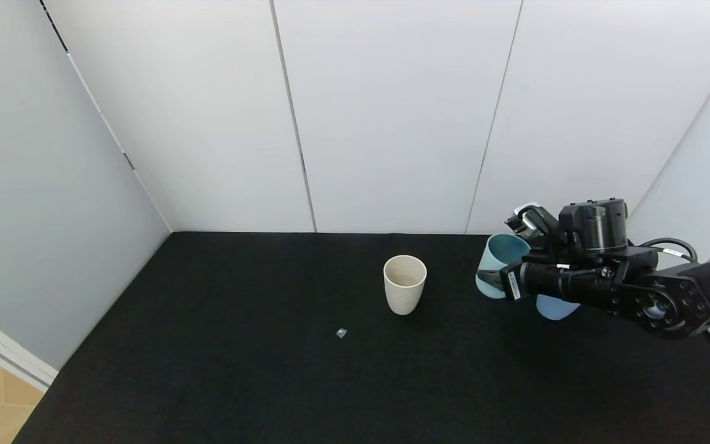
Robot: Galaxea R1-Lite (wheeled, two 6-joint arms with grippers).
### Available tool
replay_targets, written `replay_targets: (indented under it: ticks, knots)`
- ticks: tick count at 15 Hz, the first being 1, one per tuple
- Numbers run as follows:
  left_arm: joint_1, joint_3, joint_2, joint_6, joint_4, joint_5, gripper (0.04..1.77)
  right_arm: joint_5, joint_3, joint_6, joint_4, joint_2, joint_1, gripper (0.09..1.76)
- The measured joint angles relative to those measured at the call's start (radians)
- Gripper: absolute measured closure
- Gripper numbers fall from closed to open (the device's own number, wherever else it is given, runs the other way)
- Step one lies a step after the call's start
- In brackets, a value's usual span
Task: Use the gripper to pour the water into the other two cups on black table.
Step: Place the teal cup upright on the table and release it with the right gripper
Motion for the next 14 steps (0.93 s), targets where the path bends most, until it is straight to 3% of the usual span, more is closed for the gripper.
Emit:
replay_targets:
  ticks: [14]
  knots:
    - [-0.001, 0.000, 0.000, 0.000, 0.000, 0.000, 0.09, -0.008, 0.020, 0.019, -0.007, 0.116, 0.036, 0.66]
